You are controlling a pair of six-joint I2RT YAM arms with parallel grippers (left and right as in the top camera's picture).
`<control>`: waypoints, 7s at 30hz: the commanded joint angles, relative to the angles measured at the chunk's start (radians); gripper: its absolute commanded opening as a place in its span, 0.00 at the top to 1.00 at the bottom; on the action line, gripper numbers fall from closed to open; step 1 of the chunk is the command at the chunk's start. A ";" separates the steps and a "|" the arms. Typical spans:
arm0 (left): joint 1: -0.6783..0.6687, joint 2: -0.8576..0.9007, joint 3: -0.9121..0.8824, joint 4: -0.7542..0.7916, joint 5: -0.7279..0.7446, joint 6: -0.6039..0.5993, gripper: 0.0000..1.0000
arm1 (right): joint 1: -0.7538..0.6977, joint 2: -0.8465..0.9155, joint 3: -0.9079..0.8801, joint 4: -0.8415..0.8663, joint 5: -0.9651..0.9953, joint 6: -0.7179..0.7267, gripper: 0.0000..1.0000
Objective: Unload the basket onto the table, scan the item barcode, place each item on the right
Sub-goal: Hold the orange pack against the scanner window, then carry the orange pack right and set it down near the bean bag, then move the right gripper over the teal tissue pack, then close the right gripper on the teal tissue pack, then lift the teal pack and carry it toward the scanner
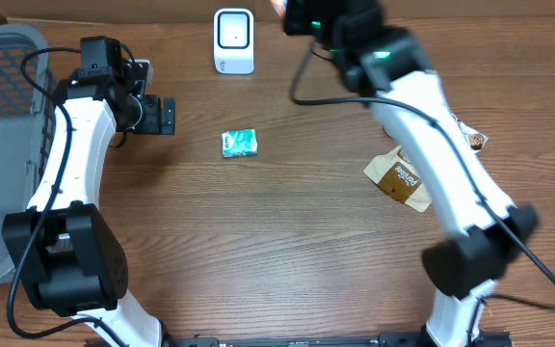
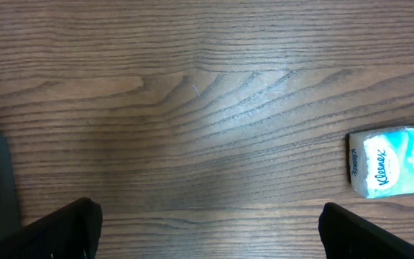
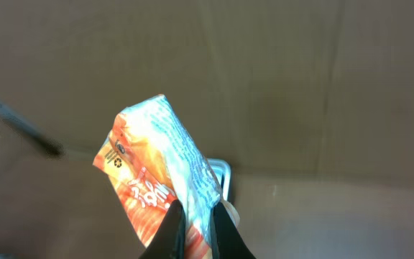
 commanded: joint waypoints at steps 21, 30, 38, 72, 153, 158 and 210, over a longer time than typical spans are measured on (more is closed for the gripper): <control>0.002 -0.008 0.009 0.001 0.011 0.011 0.01 | 0.060 0.533 0.010 0.657 0.107 -0.668 0.96; 0.002 -0.008 0.010 0.001 0.011 0.011 0.00 | 0.082 0.562 0.010 0.717 0.108 -0.780 0.96; 0.002 -0.008 0.009 0.001 0.011 0.011 0.01 | 0.092 0.558 0.010 0.740 0.136 -0.779 0.96; 0.002 -0.008 0.009 0.001 0.011 0.011 0.01 | -0.051 -0.128 -0.064 -0.844 -0.075 0.173 0.96; 0.002 -0.008 0.010 0.001 0.011 0.011 0.00 | 0.082 0.319 -0.357 0.085 -0.393 0.003 0.56; 0.002 -0.008 0.010 0.001 0.011 0.011 0.00 | 0.083 0.331 -0.357 0.067 -0.389 0.003 0.58; 0.002 -0.008 0.010 0.001 0.011 0.011 0.00 | -0.021 0.272 -0.212 -0.569 -0.537 -0.124 0.71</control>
